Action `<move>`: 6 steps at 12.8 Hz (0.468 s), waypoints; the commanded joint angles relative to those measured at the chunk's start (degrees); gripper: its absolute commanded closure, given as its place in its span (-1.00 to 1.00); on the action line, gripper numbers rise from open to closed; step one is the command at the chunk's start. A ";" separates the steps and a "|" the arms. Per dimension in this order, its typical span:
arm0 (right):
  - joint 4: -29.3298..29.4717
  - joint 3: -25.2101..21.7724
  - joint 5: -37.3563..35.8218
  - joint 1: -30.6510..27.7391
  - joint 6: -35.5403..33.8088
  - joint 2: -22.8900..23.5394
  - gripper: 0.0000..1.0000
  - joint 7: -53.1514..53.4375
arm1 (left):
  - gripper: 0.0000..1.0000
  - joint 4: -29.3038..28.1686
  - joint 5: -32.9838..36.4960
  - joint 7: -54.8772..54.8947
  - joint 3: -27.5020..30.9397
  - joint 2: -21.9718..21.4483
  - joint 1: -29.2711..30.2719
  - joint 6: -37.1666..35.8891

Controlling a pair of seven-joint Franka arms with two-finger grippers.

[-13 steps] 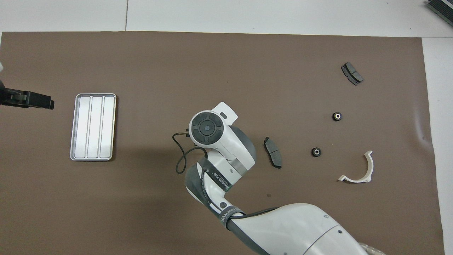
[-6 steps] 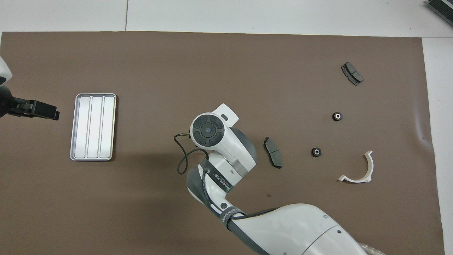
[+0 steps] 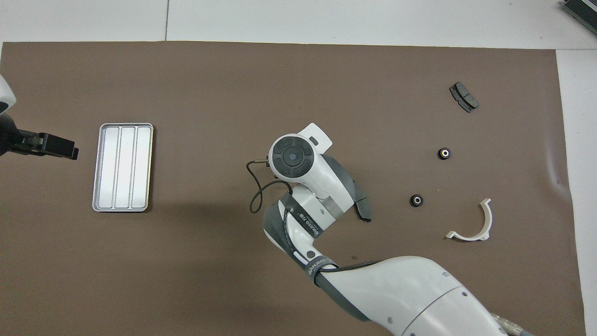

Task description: Place bearing gear from tray to pile

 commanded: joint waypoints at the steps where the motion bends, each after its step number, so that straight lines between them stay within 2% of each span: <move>1: -1.53 0.74 -1.40 -7.03 0.37 -3.71 1.00 -2.07 | -1.00 -1.74 0.24 -0.09 0.54 -1.85 -0.50 -0.27; 2: -1.97 0.83 -1.40 -10.63 0.29 -4.86 1.00 -4.96 | -1.00 -1.74 0.24 -0.17 0.54 -1.85 -0.50 -0.27; 6: -7.50 0.92 -0.79 -19.17 2.03 -7.77 1.00 -15.77 | -1.00 -1.74 0.15 -3.85 0.54 -1.85 -0.50 0.52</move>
